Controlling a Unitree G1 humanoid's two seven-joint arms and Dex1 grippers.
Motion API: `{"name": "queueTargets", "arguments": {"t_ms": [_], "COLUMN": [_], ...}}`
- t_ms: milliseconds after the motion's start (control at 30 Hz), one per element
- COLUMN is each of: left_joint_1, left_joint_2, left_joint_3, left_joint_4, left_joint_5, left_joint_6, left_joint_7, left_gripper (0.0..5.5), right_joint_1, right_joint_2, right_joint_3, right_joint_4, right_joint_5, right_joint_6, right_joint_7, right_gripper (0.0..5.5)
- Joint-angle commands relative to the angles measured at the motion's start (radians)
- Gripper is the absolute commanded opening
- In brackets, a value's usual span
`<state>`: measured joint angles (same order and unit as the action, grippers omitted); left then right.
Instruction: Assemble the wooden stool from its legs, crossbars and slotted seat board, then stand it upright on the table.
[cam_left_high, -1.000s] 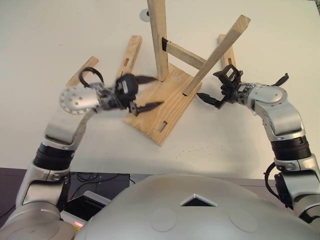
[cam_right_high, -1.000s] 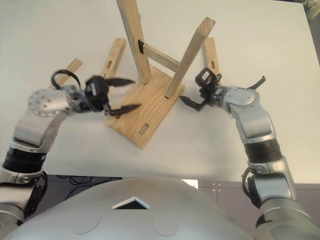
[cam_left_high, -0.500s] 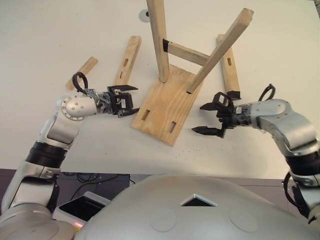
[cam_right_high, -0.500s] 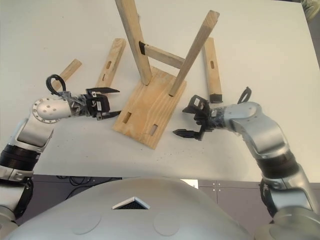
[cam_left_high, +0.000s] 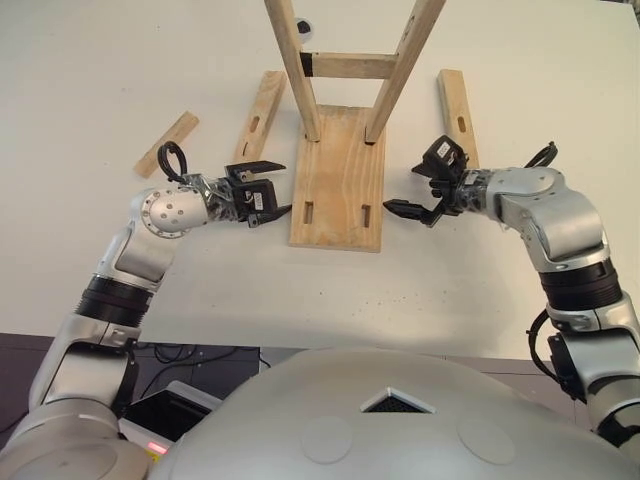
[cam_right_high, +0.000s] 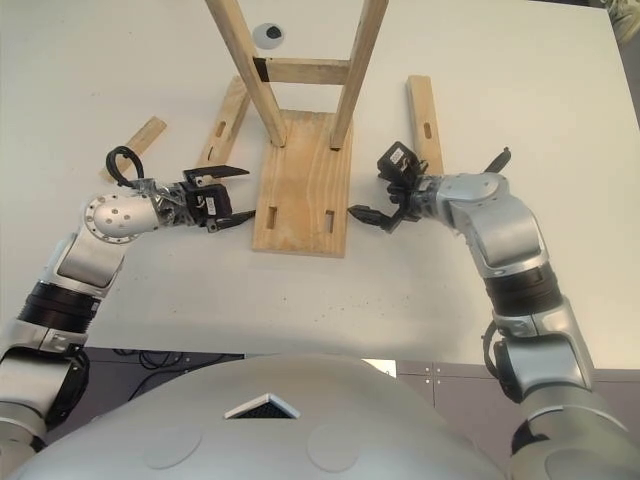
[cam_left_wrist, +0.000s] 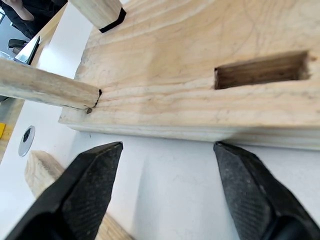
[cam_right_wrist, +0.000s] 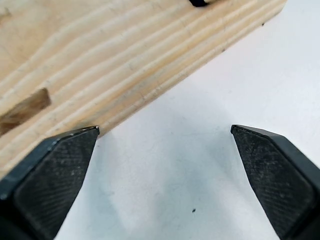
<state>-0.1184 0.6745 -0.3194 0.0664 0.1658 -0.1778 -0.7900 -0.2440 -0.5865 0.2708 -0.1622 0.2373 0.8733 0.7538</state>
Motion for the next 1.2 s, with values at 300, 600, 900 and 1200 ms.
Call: {"name": "queueTargets", "arguments": {"t_ms": [300,600,900,1200], "left_joint_1": [0.097,-0.035,-0.108,-0.136], "left_joint_2": [-0.052,-0.037,-0.028,-0.077], "left_joint_3": [0.577,0.594,0.599,0.659], "left_joint_4": [0.142,0.707,0.914,0.739], "left_joint_5": [-0.469,-0.447,-0.441,-0.54], "left_joint_6": [0.201,0.084,0.055,-0.045], "left_joint_7": [0.107,-0.032,-0.135,-0.117], "left_gripper": [3.37,3.37,2.45,1.24], "right_joint_1": [0.027,-0.027,-0.035,-0.051], "right_joint_2": [-0.057,-0.058,-0.054,-0.007], "right_joint_3": [-0.14,-0.09,-0.078,-0.175], "right_joint_4": [-0.11,-0.05,-0.029,-0.036], "right_joint_5": [0.062,0.048,0.04,0.115], "right_joint_6": [0.044,0.018,0.004,-0.01], "right_joint_7": [-0.014,0.016,0.024,0.013], "right_gripper": [4.87,4.87,4.87,4.87]}}
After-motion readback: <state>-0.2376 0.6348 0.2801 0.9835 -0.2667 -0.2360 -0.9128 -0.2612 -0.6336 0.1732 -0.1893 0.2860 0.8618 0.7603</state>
